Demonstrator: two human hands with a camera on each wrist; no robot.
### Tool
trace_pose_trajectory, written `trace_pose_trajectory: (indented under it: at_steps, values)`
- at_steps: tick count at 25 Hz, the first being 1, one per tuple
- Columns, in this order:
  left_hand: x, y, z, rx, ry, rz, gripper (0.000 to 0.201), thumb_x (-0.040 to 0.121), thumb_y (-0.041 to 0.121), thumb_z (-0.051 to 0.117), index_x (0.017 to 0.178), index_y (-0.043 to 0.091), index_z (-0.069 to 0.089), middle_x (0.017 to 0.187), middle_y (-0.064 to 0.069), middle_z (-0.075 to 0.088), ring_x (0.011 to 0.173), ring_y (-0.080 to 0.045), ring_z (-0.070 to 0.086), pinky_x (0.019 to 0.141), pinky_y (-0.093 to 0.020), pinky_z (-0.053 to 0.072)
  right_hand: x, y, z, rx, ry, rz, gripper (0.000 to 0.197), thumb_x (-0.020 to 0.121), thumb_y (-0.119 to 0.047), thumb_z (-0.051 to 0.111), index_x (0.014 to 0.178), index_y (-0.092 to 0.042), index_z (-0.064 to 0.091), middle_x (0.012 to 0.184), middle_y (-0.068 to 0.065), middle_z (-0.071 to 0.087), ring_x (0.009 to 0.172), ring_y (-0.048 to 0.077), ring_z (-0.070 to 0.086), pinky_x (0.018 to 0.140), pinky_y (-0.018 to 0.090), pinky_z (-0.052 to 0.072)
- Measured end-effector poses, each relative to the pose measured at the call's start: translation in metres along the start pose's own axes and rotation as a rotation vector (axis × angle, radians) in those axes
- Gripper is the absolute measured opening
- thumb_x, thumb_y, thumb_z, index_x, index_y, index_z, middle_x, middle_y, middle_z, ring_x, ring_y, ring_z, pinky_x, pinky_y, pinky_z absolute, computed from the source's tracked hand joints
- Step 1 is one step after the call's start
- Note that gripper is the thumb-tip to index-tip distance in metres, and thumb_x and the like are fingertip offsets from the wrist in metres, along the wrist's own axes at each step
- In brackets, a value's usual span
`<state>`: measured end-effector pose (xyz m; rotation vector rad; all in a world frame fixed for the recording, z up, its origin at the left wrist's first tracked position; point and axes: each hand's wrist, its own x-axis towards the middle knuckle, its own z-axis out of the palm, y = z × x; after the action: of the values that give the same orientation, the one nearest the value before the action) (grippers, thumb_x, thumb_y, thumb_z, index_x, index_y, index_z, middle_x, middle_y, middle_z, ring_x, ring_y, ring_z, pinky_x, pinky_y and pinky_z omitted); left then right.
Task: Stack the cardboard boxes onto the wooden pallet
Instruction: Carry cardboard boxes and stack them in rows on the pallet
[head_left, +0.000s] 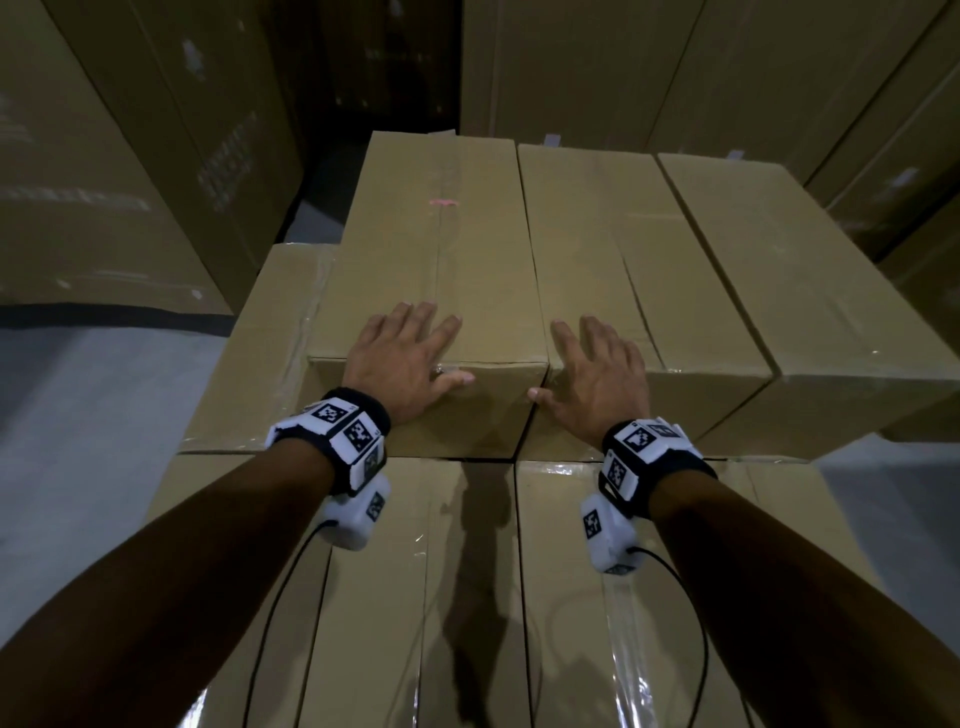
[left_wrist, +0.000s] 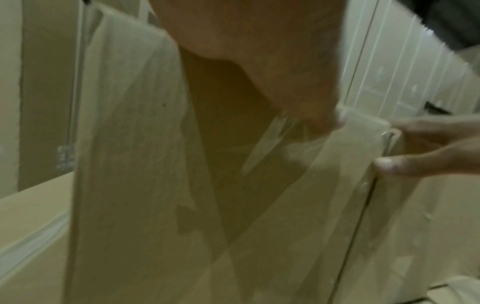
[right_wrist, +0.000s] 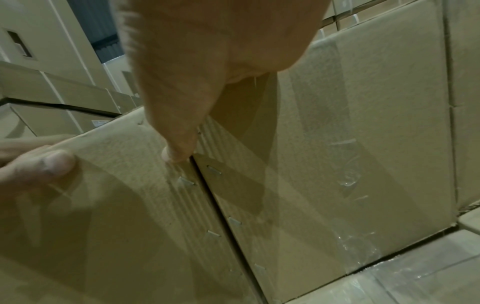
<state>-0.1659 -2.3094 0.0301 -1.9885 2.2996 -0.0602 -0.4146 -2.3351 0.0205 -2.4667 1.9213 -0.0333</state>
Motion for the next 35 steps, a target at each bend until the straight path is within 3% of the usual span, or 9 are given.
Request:
trace_pose_trajectory:
  at_steps: [5, 8, 17, 23, 26, 29, 32, 35]
  values:
    - [-0.005, 0.015, 0.000, -0.064, -0.055, -0.080, 0.074, 0.096, 0.069, 0.020, 0.157, 0.032, 0.001, 0.166, -0.006, 0.002, 0.152, -0.031, 0.002, 0.122, -0.049, 0.009, 0.006, -0.006, -0.010, -0.004, -0.023, -0.018, 0.093, 0.084, -0.061, 0.063, 0.154, -0.025, 0.013, 0.165, 0.009, 0.009, 0.151, 0.032, 0.010, 0.120, 0.054, 0.011]
    - [-0.006, 0.014, -0.003, -0.077, -0.088, -0.071, 0.074, 0.097, 0.067, 0.025, 0.157, 0.031, 0.000, 0.166, -0.006, 0.001, 0.152, -0.032, 0.001, 0.122, -0.050, 0.008, 0.009, -0.009, -0.008, -0.024, -0.035, -0.059, 0.096, 0.086, -0.061, 0.061, 0.157, -0.026, 0.007, 0.166, 0.008, 0.002, 0.153, 0.030, 0.003, 0.122, 0.053, 0.006]
    - [-0.005, 0.014, 0.001, -0.068, -0.058, -0.084, 0.075, 0.096, 0.068, 0.029, 0.156, 0.031, 0.004, 0.166, -0.007, 0.005, 0.151, -0.033, 0.005, 0.122, -0.051, 0.010, 0.011, -0.012, -0.002, -0.066, -0.062, -0.064, 0.094, 0.088, -0.067, 0.054, 0.156, -0.032, 0.001, 0.166, 0.009, 0.000, 0.152, 0.035, 0.003, 0.120, 0.057, 0.007]
    - [-0.004, 0.016, -0.005, -0.094, -0.063, -0.097, 0.073, 0.097, 0.064, 0.036, 0.155, 0.028, 0.011, 0.165, -0.009, 0.008, 0.150, -0.034, 0.008, 0.120, -0.052, 0.012, 0.016, -0.016, -0.019, -0.049, -0.199, -0.036, 0.094, 0.091, -0.060, 0.057, 0.157, -0.032, -0.003, 0.167, 0.009, -0.007, 0.153, 0.036, -0.003, 0.121, 0.056, 0.004]
    - [-0.028, 0.018, -0.013, -0.122, -0.052, -0.094, 0.066, 0.099, 0.051, 0.042, 0.154, 0.023, 0.018, 0.163, -0.011, 0.013, 0.149, -0.034, 0.012, 0.119, -0.051, 0.015, -0.002, -0.022, -0.030, -0.036, -0.221, -0.055, 0.086, 0.093, -0.051, 0.056, 0.158, -0.029, 0.004, 0.166, 0.012, 0.000, 0.152, 0.035, 0.003, 0.121, 0.055, 0.007]
    - [-0.072, 0.023, -0.013, -0.144, -0.003, -0.154, 0.060, 0.099, 0.044, 0.046, 0.151, 0.019, 0.028, 0.160, -0.011, 0.022, 0.147, -0.032, 0.018, 0.119, -0.050, 0.018, -0.049, -0.031, -0.021, 0.038, -0.109, -0.095, 0.078, 0.093, -0.041, 0.055, 0.157, -0.025, 0.013, 0.164, 0.013, 0.011, 0.151, 0.033, 0.010, 0.122, 0.052, 0.010]
    - [-0.129, 0.026, -0.001, -0.166, -0.048, -0.230, 0.055, 0.098, 0.041, 0.046, 0.145, 0.013, 0.037, 0.157, -0.013, 0.029, 0.145, -0.032, 0.023, 0.117, -0.049, 0.025, -0.102, -0.046, -0.005, 0.136, -0.130, -0.063, 0.069, 0.096, -0.038, 0.050, 0.156, -0.020, 0.021, 0.163, 0.014, 0.019, 0.150, 0.033, 0.016, 0.122, 0.049, 0.011]
    - [-0.193, 0.027, 0.016, -0.181, -0.080, -0.346, 0.051, 0.097, 0.043, 0.044, 0.139, 0.014, 0.044, 0.147, -0.011, 0.044, 0.135, -0.031, 0.038, 0.108, -0.046, 0.034, -0.142, -0.070, 0.012, 0.147, -0.179, -0.093, 0.054, 0.098, -0.043, 0.048, 0.143, -0.014, 0.042, 0.149, 0.014, 0.042, 0.137, 0.033, 0.038, 0.115, 0.047, 0.028]
